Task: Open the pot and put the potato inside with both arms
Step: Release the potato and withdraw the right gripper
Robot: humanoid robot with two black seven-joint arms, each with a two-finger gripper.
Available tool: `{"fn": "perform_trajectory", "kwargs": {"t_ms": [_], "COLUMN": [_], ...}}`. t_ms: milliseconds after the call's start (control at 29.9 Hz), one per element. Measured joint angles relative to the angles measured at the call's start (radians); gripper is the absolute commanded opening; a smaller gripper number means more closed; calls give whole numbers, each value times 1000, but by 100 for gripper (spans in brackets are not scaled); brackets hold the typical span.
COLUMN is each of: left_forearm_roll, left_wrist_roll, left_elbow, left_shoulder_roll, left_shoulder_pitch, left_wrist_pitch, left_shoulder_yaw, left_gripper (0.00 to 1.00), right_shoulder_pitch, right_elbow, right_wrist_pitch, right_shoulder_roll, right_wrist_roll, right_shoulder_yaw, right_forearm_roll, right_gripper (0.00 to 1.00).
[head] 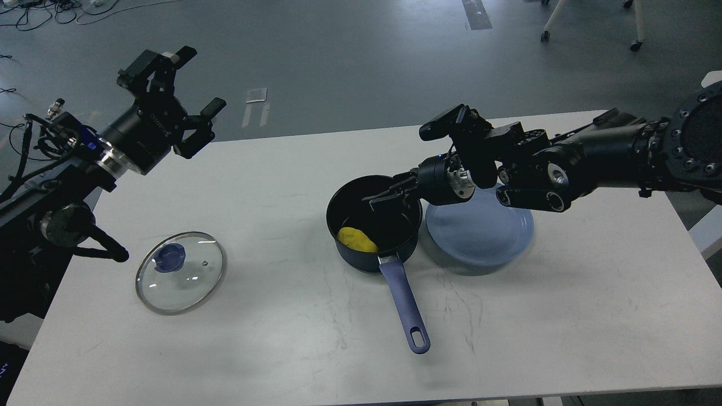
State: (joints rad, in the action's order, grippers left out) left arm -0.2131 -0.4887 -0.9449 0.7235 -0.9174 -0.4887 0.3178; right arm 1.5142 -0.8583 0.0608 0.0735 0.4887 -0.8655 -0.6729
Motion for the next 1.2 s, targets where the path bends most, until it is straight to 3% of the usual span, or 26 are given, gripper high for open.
{"fn": "perform_trajectory", "kwargs": {"t_ms": [234, 535, 702, 936, 1204], "left_forearm_roll": [0, 0, 0, 15, 18], "left_wrist_roll": [0, 0, 0, 0, 0], "left_elbow": [0, 0, 4, 29, 72], "left_shoulder_roll": [5, 1, -13, -63, -122], "left_shoulder_pitch": [0, 4, 12, 55, 94], "left_wrist_pitch": [0, 0, 0, 0, 0], "left_shoulder_yaw": [2, 2, 2, 7, 61], "left_gripper": [98, 98, 98, 98, 98], "right_shoulder_pitch": [-21, -297, -492, -663, -704], "right_elbow": [-11, -19, -18, -6, -2], "right_wrist_pitch": [-11, -26, -164, -419, -476], "right_shoulder_roll": [215, 412, 462, 484, 486], "right_wrist_roll": [0, 0, 0, 0, 0], "right_shoulder_yaw": [241, 680, 909, 1020, 1041], "right_forearm_roll": [83, 402, 574, 633, 676], "right_gripper": [98, 98, 98, 99, 100]}}
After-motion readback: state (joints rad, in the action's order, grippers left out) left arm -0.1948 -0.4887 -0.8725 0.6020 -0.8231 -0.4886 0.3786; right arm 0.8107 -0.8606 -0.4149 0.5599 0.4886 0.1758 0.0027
